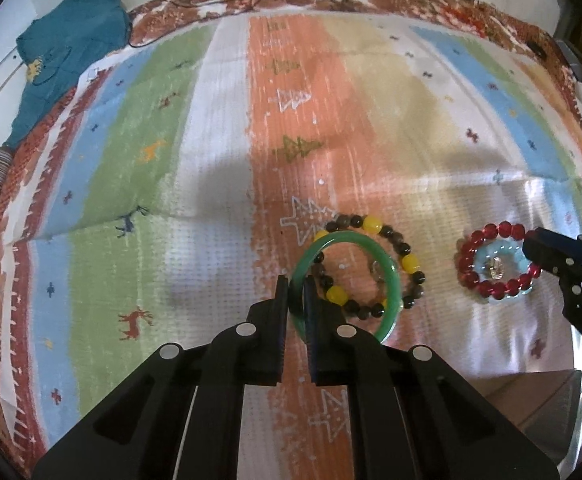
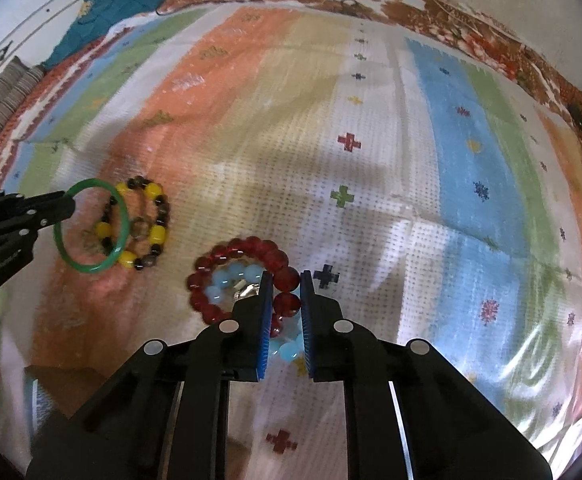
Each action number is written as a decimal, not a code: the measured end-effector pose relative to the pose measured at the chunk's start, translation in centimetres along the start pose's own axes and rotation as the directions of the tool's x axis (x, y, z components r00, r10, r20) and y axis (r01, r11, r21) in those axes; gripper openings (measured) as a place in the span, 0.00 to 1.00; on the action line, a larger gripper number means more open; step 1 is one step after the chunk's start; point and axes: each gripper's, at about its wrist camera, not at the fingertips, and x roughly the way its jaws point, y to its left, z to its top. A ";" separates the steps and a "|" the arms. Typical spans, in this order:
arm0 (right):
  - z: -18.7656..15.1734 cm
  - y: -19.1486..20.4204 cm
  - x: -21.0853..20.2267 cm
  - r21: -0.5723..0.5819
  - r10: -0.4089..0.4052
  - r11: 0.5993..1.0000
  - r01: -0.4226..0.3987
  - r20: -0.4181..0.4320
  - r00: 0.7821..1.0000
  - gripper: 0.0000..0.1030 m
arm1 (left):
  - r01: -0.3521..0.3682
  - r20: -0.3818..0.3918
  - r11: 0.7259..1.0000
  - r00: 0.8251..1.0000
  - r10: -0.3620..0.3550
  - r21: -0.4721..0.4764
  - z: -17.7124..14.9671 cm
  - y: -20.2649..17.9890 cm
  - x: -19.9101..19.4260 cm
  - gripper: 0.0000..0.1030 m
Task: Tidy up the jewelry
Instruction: 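Grasp the green bangle with the left tool while the right tool grasps the red bead bracelet, then lift the green bangle and red bead bracelet and carry them over the tin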
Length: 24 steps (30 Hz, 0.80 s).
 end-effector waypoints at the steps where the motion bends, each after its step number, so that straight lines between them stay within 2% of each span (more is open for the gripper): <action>1: -0.1 0.0 -0.4 0.000 0.002 1.000 -0.002 0.006 1.000 0.14 | 0.000 0.005 1.000 1.000 0.000 -0.005 -0.1 0.1 -0.4 0.07; 9: -1.4 0.3 -2.9 -0.002 0.000 1.000 0.000 0.041 0.999 0.14 | 0.009 0.019 1.000 1.000 -0.008 -0.029 -1.6 0.1 -2.9 0.07; 17: -2.4 0.3 -5.9 0.001 -0.002 1.000 0.001 0.083 0.997 0.14 | 0.037 0.078 0.999 0.996 -0.034 -0.038 -1.9 -0.4 -6.6 0.07; 24: -3.1 0.2 -7.7 0.026 0.023 0.999 -0.026 0.114 0.993 0.14 | 0.049 0.107 0.999 0.993 -0.047 -0.015 -2.6 -1.8 -8.8 0.07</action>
